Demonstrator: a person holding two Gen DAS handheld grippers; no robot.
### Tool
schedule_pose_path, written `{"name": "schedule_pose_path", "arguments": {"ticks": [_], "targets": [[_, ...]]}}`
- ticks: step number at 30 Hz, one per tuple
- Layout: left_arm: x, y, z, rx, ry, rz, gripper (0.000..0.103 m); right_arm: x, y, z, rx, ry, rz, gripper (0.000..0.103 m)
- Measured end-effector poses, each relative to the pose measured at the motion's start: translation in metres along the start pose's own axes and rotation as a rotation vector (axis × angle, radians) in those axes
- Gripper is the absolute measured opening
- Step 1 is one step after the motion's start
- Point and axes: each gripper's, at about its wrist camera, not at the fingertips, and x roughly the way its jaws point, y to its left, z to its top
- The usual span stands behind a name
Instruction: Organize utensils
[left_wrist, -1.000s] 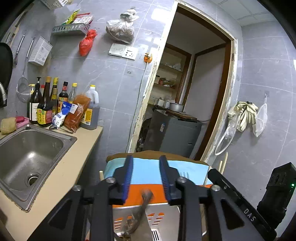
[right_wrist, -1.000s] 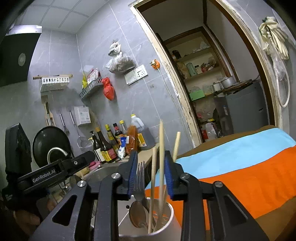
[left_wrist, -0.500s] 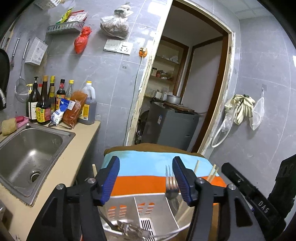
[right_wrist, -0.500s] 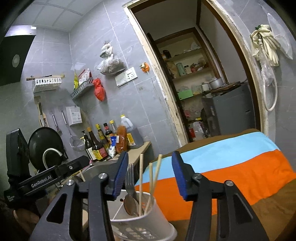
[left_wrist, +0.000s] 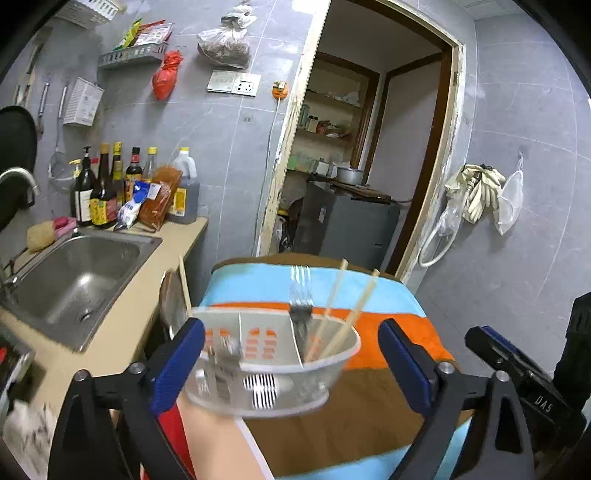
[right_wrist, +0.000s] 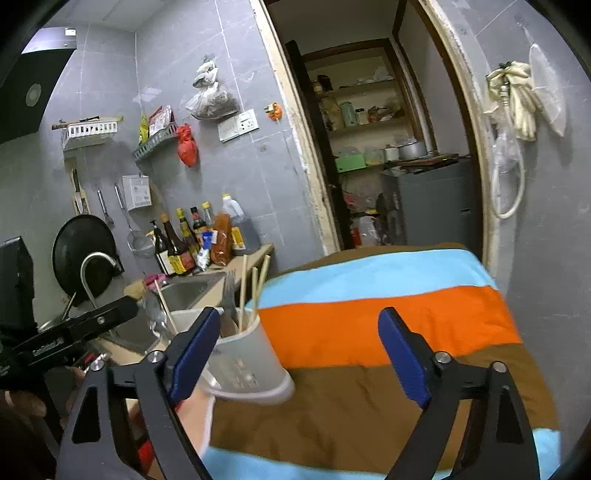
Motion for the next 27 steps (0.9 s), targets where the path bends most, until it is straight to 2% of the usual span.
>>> {"name": "schedule_pose_path", "arguments": {"ticks": [6,10,16,20,27], "targets": [[-0.043,-0.020,-0.024,-0.014,-0.004,0.041,0.101,-0.055,-0.012,0.001,-0.022,0.015,-0.067,0.102],[-0.068,-0.033,-0.039,-0.001,-0.007,0.075,0.102,-0.094,-0.015,-0.004,-0.079,0.010,-0.135,0.102],[-0.100,-0.053,-0.057,0.045,-0.010,0.105,0.102,-0.143,-0.024,-0.010,-0.091,0.003,-0.206,0.102],[-0.116,-0.062,-0.063,0.061,-0.024,0.110,0.102,-0.168,-0.028,-0.011,-0.084,-0.002,-0.214,0.102],[-0.135,-0.074,-0.072,0.078,-0.037,0.105,0.102,-0.184,-0.034,-0.017,-0.072,0.002,-0.208,0.102]]}}
